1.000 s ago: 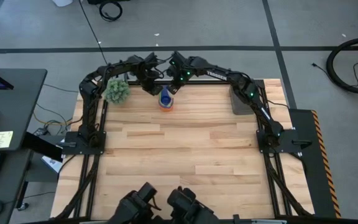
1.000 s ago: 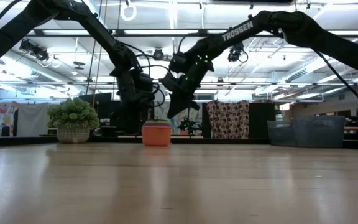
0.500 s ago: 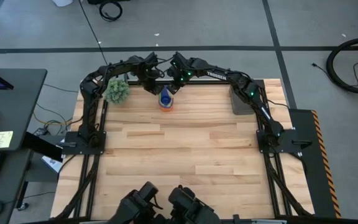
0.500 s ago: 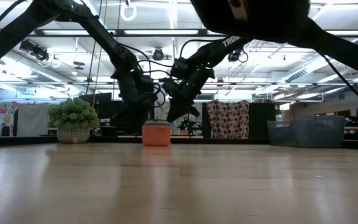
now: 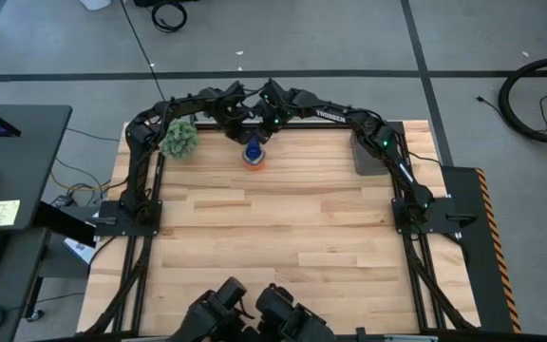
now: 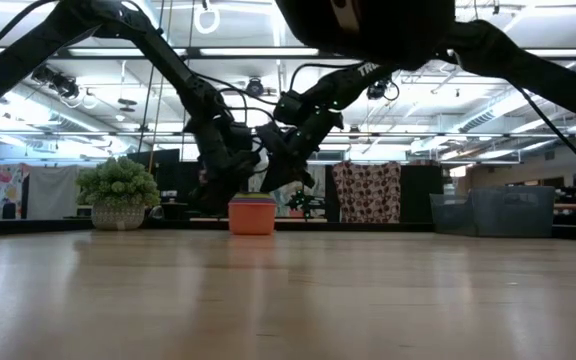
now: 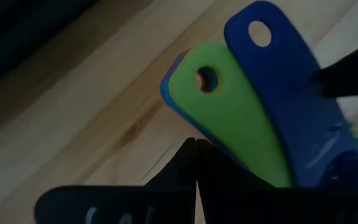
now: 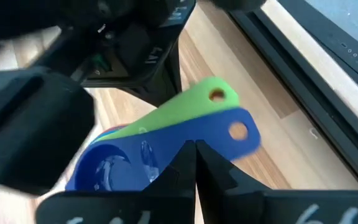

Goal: Nest measuring cups in basket
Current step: Stack the dark blue measuring cup on top of the green measuring cup

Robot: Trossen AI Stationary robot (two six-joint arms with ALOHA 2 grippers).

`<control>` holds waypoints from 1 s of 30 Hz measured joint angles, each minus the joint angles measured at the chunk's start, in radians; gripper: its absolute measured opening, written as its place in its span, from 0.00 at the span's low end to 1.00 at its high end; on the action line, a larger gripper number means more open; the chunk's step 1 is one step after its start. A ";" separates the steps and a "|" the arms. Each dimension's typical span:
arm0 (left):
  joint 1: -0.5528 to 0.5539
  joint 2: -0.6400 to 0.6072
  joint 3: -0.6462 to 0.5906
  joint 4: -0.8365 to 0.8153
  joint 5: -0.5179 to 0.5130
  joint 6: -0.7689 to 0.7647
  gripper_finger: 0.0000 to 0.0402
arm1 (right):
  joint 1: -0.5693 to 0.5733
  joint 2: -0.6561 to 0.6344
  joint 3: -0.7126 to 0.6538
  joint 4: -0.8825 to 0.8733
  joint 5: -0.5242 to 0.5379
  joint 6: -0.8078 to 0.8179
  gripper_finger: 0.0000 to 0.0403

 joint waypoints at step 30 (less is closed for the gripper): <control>-0.001 0.000 0.000 0.001 0.015 0.027 0.02 | 0.008 0.001 0.052 -0.218 0.136 -0.021 0.01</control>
